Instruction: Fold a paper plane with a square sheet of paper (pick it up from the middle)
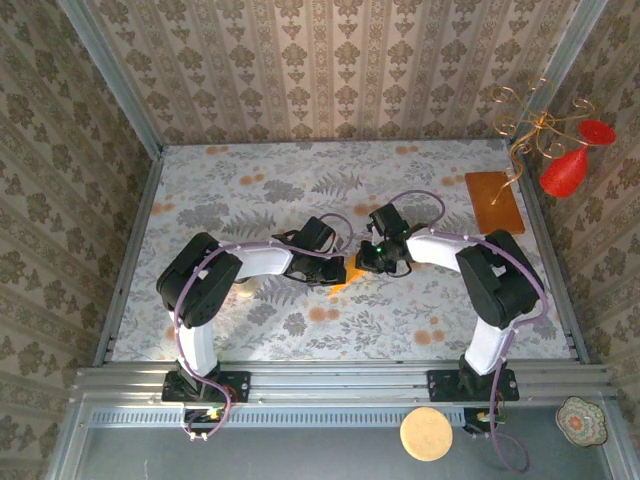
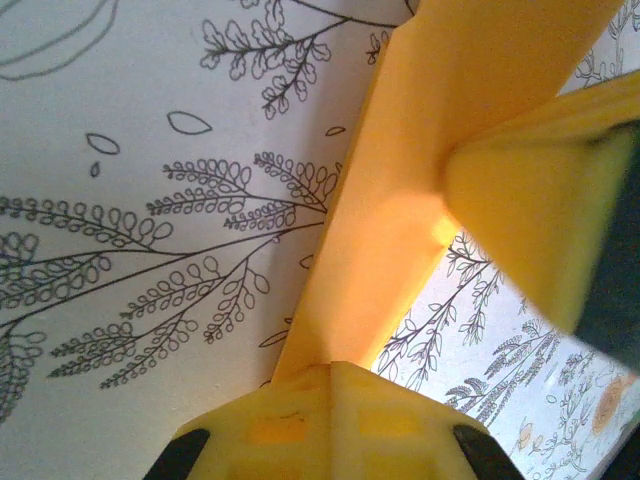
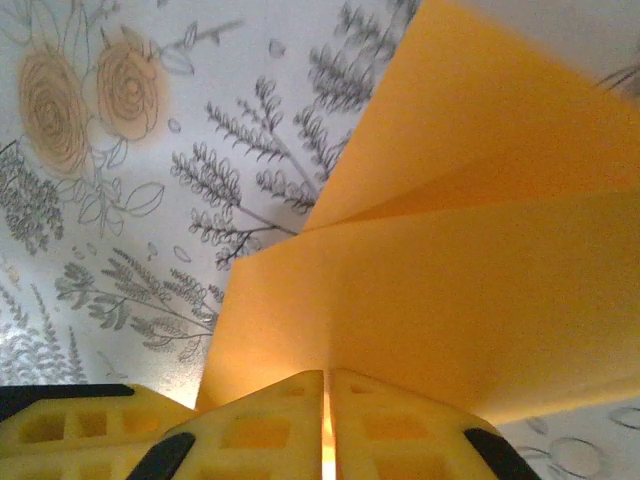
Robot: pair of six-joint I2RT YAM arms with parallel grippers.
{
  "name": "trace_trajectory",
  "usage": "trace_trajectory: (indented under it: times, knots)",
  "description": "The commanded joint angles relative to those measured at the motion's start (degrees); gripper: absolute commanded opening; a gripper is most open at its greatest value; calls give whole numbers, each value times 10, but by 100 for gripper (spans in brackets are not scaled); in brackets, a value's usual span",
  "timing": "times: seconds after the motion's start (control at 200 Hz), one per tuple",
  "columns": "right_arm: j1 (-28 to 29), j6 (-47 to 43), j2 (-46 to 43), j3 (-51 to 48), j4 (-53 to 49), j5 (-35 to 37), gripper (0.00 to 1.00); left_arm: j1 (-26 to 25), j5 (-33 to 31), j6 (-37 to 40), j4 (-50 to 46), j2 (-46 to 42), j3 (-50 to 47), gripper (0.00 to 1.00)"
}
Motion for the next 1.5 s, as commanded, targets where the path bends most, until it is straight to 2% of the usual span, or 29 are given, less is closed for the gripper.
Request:
trace_trajectory:
  times: [0.0, 0.435, 0.665, 0.915, 1.0, 1.155, 1.3, 1.496]
  knots:
    - [-5, -22, -24, 27, -55, 81, 14, -1, -20, -9, -67, 26, -3, 0]
    - [-30, -18, 23, 35, -49, 115, 15, -2, -15, -18, -62, 24, -15, 0]
    - [-68, -5, 35, -21, 11, 69, 13, -1, -13, -25, -59, 27, -20, 0]
    - [-127, -21, -11, -81, 109, -7, 11, -1, -11, -32, -49, 28, -34, 0]
    - [-108, -35, -64, -86, 111, -10, 11, -2, -11, -31, -48, 28, -31, 0]
    - [-37, -20, -140, -94, 89, 47, 9, -2, -11, -30, -49, 31, -22, 0]
    - [11, 51, -132, -118, 116, 70, 4, -3, -12, -31, -47, 32, -21, 0]
    - [37, 99, -83, -134, 183, 40, 0, -3, -10, -35, -43, 32, -24, 0]
